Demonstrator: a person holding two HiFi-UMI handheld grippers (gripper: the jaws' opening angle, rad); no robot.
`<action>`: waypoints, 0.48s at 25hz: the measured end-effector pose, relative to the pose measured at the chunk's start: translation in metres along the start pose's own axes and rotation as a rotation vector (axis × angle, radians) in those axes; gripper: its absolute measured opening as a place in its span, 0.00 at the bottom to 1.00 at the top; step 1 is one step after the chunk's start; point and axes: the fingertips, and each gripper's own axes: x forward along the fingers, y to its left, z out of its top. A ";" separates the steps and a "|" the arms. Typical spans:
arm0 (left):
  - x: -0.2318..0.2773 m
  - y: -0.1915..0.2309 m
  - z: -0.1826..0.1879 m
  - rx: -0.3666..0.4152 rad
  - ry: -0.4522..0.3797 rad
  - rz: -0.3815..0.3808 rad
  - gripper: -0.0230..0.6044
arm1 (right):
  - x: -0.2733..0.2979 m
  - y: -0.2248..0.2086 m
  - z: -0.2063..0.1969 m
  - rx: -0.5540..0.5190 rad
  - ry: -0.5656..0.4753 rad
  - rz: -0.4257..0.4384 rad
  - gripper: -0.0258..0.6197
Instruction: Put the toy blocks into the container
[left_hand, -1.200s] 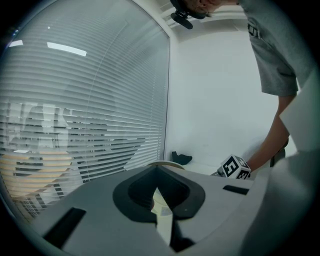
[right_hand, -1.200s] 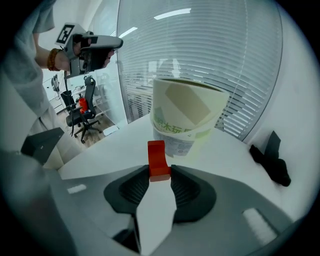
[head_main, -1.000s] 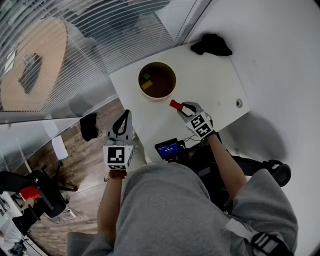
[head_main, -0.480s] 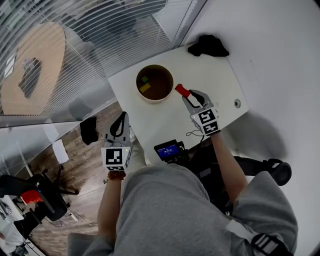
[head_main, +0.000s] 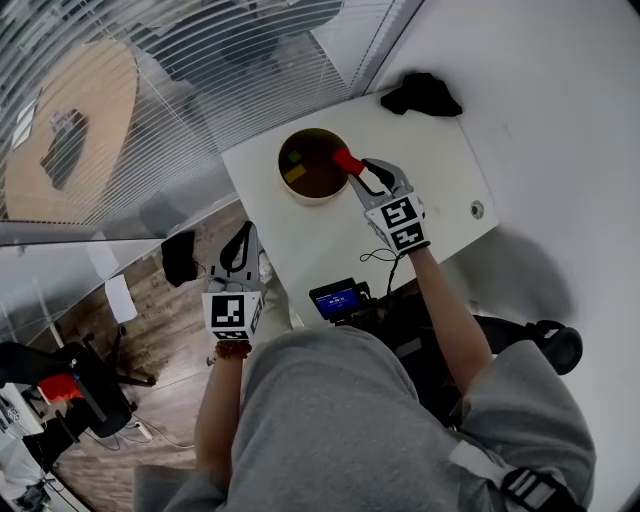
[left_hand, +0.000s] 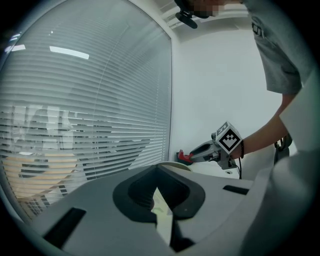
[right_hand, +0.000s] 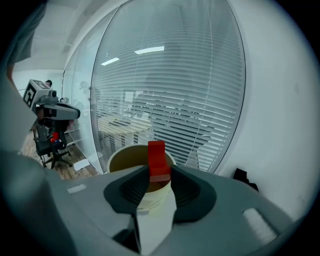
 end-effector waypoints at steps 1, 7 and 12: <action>-0.001 0.000 -0.001 0.000 0.002 0.001 0.03 | 0.004 0.002 0.000 0.003 0.003 0.009 0.26; -0.003 -0.002 0.003 0.008 -0.004 -0.001 0.03 | 0.018 0.017 -0.008 0.001 0.055 0.078 0.30; 0.000 -0.002 0.009 0.013 -0.018 -0.009 0.03 | 0.003 0.019 0.007 0.022 -0.017 0.061 0.31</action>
